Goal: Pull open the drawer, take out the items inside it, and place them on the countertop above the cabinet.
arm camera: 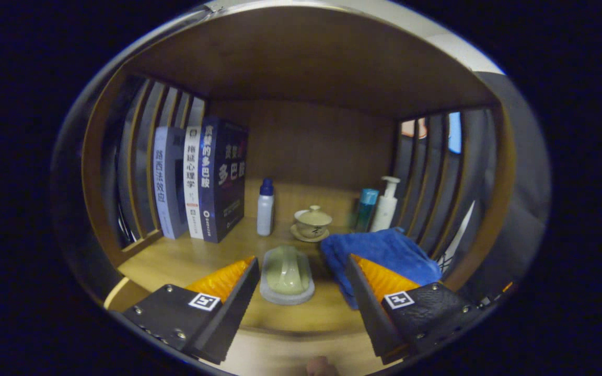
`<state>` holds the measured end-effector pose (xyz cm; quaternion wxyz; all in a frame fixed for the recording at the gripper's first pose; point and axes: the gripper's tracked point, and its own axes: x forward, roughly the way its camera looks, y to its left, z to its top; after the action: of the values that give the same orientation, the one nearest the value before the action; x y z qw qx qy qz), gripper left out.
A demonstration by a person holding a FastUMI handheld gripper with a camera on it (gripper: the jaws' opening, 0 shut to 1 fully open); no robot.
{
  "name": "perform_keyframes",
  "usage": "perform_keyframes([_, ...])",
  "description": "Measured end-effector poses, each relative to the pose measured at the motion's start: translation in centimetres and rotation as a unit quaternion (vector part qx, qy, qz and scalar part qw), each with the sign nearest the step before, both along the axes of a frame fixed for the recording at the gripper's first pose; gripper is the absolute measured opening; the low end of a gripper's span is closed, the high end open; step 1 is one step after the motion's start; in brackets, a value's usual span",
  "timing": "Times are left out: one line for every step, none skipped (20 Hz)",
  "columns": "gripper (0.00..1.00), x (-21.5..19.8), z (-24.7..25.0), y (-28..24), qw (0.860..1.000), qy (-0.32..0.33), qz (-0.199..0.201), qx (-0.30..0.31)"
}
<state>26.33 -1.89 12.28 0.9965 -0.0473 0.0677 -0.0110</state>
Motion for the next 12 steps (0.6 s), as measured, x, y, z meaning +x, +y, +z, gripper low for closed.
perform_keyframes([0.90, -1.8, 0.9, -0.2, 1.000, -0.004, 0.001, 0.001])
perform_keyframes([0.98, -3.5, 1.5, -0.5, 1.000, -0.007, 0.000, 0.003])
perform_keyframes([0.98, -5.4, 1.9, -1.0, 1.000, -0.005, -0.004, 0.009])
perform_keyframes([0.98, -7.3, 2.1, -1.3, 1.000, -0.003, -0.006, 0.017])
perform_keyframes([0.98, -8.9, 2.5, -1.3, 1.000, -0.005, -0.003, 0.021])
perform_keyframes([0.98, -10.3, 2.4, -1.5, 1.000, -0.002, -0.004, 0.022])
perform_keyframes([0.98, -11.9, 2.4, -1.7, 1.000, 0.001, -0.001, 0.017])
perform_keyframes([0.98, -13.5, 2.4, -2.0, 1.000, 0.002, 0.002, 0.010])
perform_keyframes([0.98, -15.2, 2.5, -2.4, 1.000, 0.000, 0.000, 0.004])
perform_keyframes([0.98, -16.6, 2.7, -2.6, 1.000, -0.005, 0.001, 0.001])
perform_keyframes([0.98, -18.2, 2.9, -2.6, 1.000, -0.010, 0.006, 0.001])
perform_keyframes([0.98, -19.6, 3.0, -3.1, 1.000, -0.017, 0.005, 0.001])
